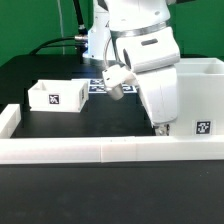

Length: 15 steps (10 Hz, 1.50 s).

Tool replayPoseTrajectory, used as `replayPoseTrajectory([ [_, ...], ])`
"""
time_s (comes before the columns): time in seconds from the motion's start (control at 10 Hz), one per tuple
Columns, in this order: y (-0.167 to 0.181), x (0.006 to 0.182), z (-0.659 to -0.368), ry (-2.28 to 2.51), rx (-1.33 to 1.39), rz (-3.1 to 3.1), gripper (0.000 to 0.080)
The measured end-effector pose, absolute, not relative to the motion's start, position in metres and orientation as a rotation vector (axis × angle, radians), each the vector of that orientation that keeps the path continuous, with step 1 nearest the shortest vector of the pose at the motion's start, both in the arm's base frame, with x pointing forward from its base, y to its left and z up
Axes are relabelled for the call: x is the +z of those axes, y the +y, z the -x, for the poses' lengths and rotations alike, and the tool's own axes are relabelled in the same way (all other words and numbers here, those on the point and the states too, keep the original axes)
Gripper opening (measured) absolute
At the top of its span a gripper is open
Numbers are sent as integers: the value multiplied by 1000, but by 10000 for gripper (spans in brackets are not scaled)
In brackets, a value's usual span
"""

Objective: Assemble drawer

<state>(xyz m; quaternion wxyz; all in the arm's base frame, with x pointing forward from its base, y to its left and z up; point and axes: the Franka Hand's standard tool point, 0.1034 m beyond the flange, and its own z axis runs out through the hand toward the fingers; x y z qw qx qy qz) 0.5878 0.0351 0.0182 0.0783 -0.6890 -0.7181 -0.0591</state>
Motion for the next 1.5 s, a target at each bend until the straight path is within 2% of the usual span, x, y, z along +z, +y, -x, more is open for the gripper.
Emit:
replayPoseTrajectory([
  [0.2,32,20,-589,-2147,-171,2062,649],
  [0.5,-8,25,-589,-2132,-185,2124,649],
  [1.0,-61,54,-549,-2038,-201,2303,649],
  [1.2,-73,57,-528,-2035,-210,2344,649],
  [1.5,-76,58,-524,-1972,-204,2394,649],
])
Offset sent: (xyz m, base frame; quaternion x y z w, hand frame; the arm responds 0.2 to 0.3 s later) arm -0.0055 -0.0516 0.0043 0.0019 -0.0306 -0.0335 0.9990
